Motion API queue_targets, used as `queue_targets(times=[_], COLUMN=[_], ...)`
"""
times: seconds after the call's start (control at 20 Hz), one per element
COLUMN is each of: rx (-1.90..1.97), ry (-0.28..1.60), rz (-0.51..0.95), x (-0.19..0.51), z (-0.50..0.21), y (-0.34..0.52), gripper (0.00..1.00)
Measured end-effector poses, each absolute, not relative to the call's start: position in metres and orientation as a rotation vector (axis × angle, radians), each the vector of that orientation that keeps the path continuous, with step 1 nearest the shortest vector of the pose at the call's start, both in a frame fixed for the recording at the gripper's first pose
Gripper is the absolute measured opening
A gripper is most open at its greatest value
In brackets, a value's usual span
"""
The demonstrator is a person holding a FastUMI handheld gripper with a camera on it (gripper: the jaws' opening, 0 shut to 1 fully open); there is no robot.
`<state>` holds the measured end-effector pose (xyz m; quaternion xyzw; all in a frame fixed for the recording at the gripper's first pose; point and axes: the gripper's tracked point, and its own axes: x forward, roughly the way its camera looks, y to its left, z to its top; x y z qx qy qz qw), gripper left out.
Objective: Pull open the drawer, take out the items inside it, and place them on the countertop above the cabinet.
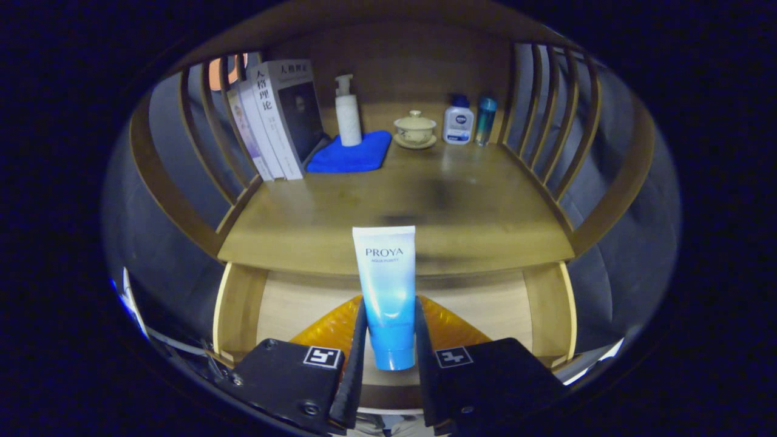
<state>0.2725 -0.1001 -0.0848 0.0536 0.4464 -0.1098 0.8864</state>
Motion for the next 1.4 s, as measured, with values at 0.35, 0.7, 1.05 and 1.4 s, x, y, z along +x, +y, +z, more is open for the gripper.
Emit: queue_targets(times=[0.35, 0.7, 1.05, 1.4], rx=[0.135, 0.112, 0.121, 0.073], ry=[0.865, 0.884, 0.944, 0.916], rz=[-0.266, -0.328, -0.372, -0.367], x=[0.316, 0.356, 0.378, 0.372], z=[-0.061, -0.068, -0.103, -0.106], y=[-0.109, -0.119, -0.121, -0.114], gripper=[0.43, 0.43, 0.43, 0.63])
